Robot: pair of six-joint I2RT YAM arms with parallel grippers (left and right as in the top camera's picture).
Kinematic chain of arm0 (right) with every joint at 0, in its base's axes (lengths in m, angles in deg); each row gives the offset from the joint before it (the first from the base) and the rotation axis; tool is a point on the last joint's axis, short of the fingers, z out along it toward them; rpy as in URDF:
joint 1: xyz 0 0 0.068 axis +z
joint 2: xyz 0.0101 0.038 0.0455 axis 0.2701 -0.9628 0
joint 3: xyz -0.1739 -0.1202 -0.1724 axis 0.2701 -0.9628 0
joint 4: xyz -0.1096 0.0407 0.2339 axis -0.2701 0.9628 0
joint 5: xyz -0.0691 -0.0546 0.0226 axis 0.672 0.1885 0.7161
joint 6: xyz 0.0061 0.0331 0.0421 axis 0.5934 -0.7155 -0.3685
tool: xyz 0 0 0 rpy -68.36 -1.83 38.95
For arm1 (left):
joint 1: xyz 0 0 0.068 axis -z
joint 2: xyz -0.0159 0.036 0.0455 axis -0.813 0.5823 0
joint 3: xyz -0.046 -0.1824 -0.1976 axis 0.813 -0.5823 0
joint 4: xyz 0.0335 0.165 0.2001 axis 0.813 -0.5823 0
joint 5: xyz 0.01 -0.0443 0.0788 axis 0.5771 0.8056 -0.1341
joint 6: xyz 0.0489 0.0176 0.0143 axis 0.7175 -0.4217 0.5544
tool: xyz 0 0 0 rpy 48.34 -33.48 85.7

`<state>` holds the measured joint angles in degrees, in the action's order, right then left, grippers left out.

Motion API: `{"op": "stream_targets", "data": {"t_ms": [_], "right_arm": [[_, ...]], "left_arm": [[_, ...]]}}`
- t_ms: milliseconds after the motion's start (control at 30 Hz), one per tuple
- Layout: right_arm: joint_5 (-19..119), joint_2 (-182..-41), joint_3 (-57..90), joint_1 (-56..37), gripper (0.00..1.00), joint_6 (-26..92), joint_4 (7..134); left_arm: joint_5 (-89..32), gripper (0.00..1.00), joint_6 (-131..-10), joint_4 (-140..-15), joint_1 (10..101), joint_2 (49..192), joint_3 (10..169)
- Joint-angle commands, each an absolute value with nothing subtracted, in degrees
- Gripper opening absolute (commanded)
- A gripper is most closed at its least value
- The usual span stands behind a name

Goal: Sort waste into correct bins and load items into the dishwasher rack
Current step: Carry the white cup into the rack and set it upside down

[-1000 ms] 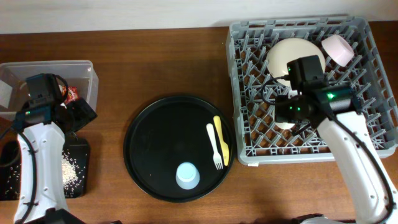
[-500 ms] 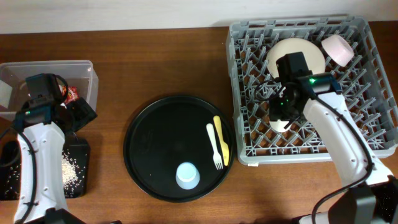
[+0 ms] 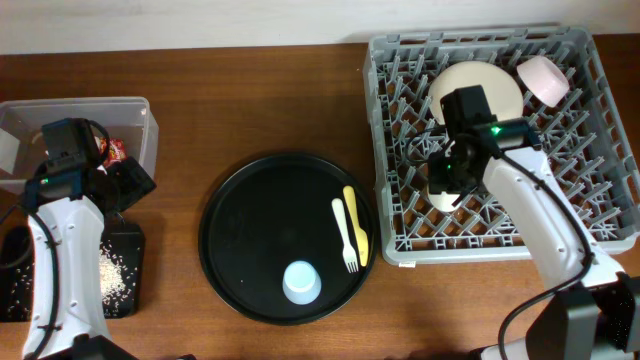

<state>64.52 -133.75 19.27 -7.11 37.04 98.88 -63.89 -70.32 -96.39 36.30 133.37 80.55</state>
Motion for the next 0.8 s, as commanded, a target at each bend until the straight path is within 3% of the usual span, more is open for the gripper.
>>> {"op": "stream_targets", "data": {"t_ms": [0,267,500,533,767], "right_arm": [[64.37,-133.96,16.27,-7.48,0.37,37.5,96.57],[64.39,-133.96,13.37,-7.48,0.38,37.5,93.09],[64.37,-133.94,13.37,-7.5,0.71,37.5,93.18],[64.37,-133.94,13.37,-7.5,0.82,37.5,93.18],[64.37,-133.24,16.38,-7.48,0.86,37.77,95.41]], "left_arm": [[-63.69,0.99,-71.06,-96.31,36.21,133.41,81.04],[-63.69,0.99,-71.06,-96.31,36.21,133.41,81.04],[-63.69,0.99,-71.06,-96.31,36.21,133.41,81.04],[-63.69,0.99,-71.06,-96.31,36.21,133.41,81.04],[-63.69,0.99,-71.06,-96.31,36.21,133.41,81.04]]}}
